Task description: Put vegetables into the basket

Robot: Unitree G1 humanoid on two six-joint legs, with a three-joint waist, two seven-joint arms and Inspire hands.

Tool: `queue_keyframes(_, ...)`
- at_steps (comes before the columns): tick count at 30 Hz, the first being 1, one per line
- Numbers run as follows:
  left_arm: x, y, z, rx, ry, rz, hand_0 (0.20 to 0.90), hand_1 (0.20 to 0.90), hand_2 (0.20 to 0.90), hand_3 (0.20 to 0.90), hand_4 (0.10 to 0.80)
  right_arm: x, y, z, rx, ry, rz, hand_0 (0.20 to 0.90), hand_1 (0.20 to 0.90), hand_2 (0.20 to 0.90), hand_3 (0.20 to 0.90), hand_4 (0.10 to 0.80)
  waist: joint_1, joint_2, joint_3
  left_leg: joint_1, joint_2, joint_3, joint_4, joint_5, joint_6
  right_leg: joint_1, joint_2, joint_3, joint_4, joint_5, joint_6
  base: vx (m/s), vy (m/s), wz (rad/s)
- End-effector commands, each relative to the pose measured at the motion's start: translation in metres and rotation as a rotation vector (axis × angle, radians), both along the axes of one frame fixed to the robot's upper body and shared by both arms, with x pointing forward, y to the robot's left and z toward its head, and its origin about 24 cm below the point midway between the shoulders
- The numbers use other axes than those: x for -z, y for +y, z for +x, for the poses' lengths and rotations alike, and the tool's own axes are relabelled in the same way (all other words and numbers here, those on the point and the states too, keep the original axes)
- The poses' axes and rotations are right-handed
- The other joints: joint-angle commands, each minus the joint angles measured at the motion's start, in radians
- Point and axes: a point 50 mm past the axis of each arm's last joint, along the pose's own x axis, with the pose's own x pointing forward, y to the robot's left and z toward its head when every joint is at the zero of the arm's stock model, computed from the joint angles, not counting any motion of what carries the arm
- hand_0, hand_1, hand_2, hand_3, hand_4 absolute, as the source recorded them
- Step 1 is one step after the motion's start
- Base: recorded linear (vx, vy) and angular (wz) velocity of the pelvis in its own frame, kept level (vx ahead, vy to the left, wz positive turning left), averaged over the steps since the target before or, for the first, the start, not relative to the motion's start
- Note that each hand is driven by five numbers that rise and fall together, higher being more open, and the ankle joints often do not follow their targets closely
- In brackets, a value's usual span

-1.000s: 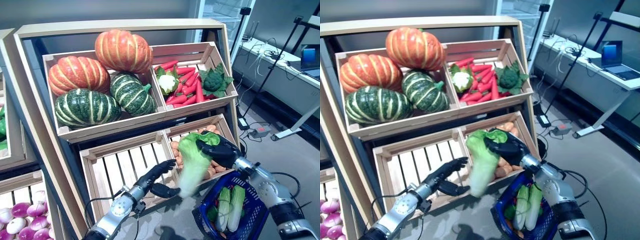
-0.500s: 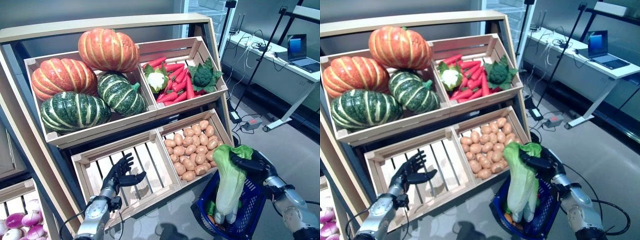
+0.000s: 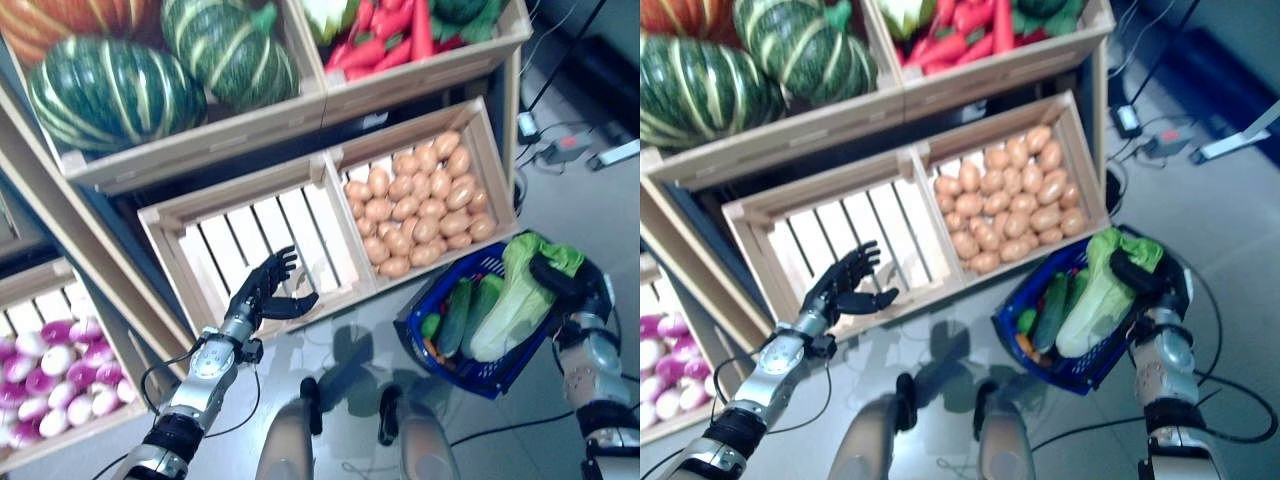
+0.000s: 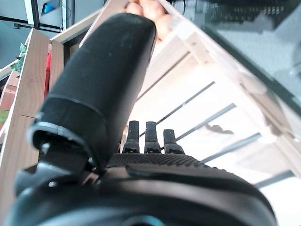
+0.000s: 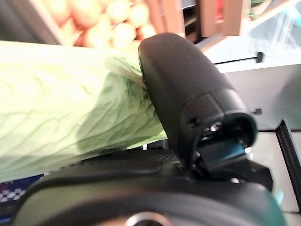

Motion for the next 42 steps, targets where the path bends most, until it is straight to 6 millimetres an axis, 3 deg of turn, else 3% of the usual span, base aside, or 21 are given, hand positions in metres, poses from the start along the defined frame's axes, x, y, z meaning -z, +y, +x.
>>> queue_keyframes(1,-0.046,-0.005,0.0,-0.035,-0.294,-0.082,0.9,0.9,0.9,0.9,0.8,-0.069,-0.025,0.0,0.129,-0.221,-0.168,0.3,0.3,0.3,0.3,0.4,0.005,0.002,-0.039,-0.023,0.003,0.008,0.209,-0.19,0.029,-0.011,0.007,-0.044,0.088,0.019,-0.104,-0.075,-0.011,0.13)
queue_keyframes(5,-0.066,-0.013,0.001,-0.017,-0.395,-0.139,0.9,0.9,0.9,0.9,0.8,-0.084,-0.029,0.005,0.16,-0.269,-0.152,0.3,0.3,0.3,0.3,0.4,0.001,0.022,-0.003,-0.129,0.0,0.013,0.387,-0.258,0.041,-0.127,-0.024,-0.026,0.245,-0.032,-0.114,-0.086,-0.014,0.09)
queue_keyframes(10,-0.079,-0.018,0.003,0.0,-0.452,-0.18,0.9,0.9,0.9,0.9,0.8,-0.096,-0.034,0.011,0.177,-0.239,-0.164,0.3,0.3,0.3,0.3,0.4,-0.009,0.044,0.021,-0.237,0.005,0.015,0.541,-0.309,0.055,-0.244,-0.025,-0.001,0.378,-0.075,-0.123,-0.079,-0.002,0.06)
queue_keyframes(16,-0.085,-0.026,0.006,0.024,-0.474,-0.206,0.9,0.9,0.9,0.9,0.8,-0.095,-0.047,0.01,0.25,-0.201,-0.066,0.3,0.3,0.3,0.3,0.4,-0.011,0.056,0.033,-0.331,0.0,0.004,0.65,-0.344,0.069,-0.349,-0.025,0.007,0.48,-0.1,-0.121,-0.083,-0.013,0.05)
queue_keyframes(17,-0.086,-0.027,0.007,0.027,-0.477,-0.204,0.9,0.9,0.9,0.9,0.8,-0.096,-0.048,0.011,0.261,-0.202,-0.055,0.406,0.406,0.406,0.406,0.471,-0.011,0.058,0.035,-0.341,0.0,0.004,0.662,-0.348,0.07,-0.36,-0.026,0.007,0.491,-0.103,-0.121,-0.076,-0.002,-0.01)
queue_keyframes(18,-0.086,-0.027,0.007,0.029,-0.479,-0.207,0.9,0.9,0.9,0.9,0.8,-0.098,-0.049,0.011,0.265,-0.213,-0.046,0.9,0.9,0.9,0.9,0.8,-0.011,0.06,0.036,-0.352,0.0,0.002,0.675,-0.352,0.071,-0.37,-0.026,0.008,0.503,-0.106,-0.121,-0.068,0.007,-0.03)
queue_keyframes(22,-0.088,-0.025,0.009,0.033,-0.479,-0.225,0.9,0.9,0.9,0.9,0.8,-0.109,-0.047,0.014,0.221,-0.272,-0.051,0.9,0.9,0.9,0.9,0.8,-0.013,0.063,0.037,-0.375,-0.001,0.0,0.704,-0.361,0.072,-0.401,-0.026,0.011,0.545,-0.118,-0.119,-0.025,0.011,0.0)
queue_keyframes(29,-0.089,-0.02,0.007,0.046,-0.471,-0.218,0.9,0.9,0.9,0.9,0.8,-0.101,-0.055,0.004,0.227,-0.266,-0.048,0.9,0.9,0.9,0.9,0.8,-0.01,0.05,0.028,-0.374,0.002,-0.013,0.711,-0.346,0.063,-0.396,-0.024,0.004,0.54,-0.105,-0.108,0.002,-0.009,0.0)
queue_keyframes(37,-0.078,-0.01,0.002,0.033,-0.43,-0.201,0.9,0.9,0.9,0.9,0.8,-0.092,-0.051,0.003,0.163,-0.255,-0.066,0.9,0.9,0.9,0.9,0.8,0.0,0.031,-0.007,-0.247,0.021,-0.013,0.541,-0.234,0.035,-0.269,-0.01,0.0,0.362,-0.042,-0.095,0.041,-0.002,-0.05)
queue_keyframes(42,-0.067,-0.005,0.0,-0.015,-0.387,-0.187,0.9,0.9,0.9,0.9,0.8,-0.074,-0.043,0.003,0.113,-0.234,-0.045,0.9,0.9,0.9,0.9,0.8,0.004,0.012,-0.04,-0.137,0.037,-0.001,0.37,-0.155,0.032,-0.161,-0.001,-0.004,0.221,0.013,-0.102,0.059,0.023,-0.15)
